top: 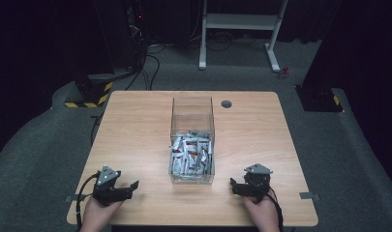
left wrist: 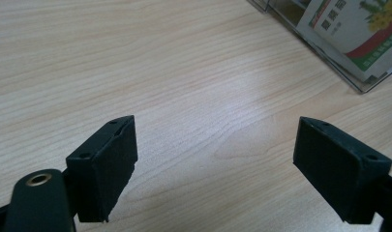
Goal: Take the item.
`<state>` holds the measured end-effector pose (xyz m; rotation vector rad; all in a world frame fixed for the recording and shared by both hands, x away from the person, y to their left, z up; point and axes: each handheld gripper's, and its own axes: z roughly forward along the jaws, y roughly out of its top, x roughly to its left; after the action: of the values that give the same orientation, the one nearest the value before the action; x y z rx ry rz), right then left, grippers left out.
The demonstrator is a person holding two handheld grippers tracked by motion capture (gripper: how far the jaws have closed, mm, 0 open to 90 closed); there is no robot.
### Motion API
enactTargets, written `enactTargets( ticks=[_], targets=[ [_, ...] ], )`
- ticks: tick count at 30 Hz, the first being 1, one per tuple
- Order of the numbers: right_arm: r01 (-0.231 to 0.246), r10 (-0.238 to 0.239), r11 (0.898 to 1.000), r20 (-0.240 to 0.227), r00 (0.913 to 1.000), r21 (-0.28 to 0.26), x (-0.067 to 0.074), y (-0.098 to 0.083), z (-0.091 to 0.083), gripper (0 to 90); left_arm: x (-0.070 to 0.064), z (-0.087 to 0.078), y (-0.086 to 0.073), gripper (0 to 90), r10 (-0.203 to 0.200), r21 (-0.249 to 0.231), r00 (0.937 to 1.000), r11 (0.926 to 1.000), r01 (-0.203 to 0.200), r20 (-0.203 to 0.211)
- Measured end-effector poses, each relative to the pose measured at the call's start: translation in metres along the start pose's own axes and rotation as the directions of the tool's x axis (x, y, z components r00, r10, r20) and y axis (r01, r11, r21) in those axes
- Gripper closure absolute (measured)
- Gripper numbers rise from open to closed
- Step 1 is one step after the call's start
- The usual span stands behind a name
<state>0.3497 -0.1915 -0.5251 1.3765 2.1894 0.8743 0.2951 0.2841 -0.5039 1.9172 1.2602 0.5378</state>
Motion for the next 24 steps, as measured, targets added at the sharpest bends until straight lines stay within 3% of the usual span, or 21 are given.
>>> enactTargets(
  ticks=[8, 16, 24],
  targets=[
    [0.003, -0.003, 1.0, -0.003, 1.0, 0.001, 0.0, 0.0, 0.0, 7.8, 0.0, -0.004, 0.006, 17.4, -0.015, -0.029, 0.9998, 0.9995, 0.016, 0.011],
    [0.007, -0.007, 1.0, -0.006, 1.0, 0.001, 0.0, 0.0, 0.0, 7.9, -0.005, -0.005, 0.013, 15.9, 0.015, -0.055, 0.9995, 0.9984, -0.014, 0.028],
    [0.011, -0.011, 1.0, -0.008, 0.9999, 0.0, 0.0, 0.0, 0.0, 7.8, -0.012, -0.006, 0.026, 16.0, 0.062, -0.073, 0.998, 0.9955, -0.061, 0.013]
  ],
)
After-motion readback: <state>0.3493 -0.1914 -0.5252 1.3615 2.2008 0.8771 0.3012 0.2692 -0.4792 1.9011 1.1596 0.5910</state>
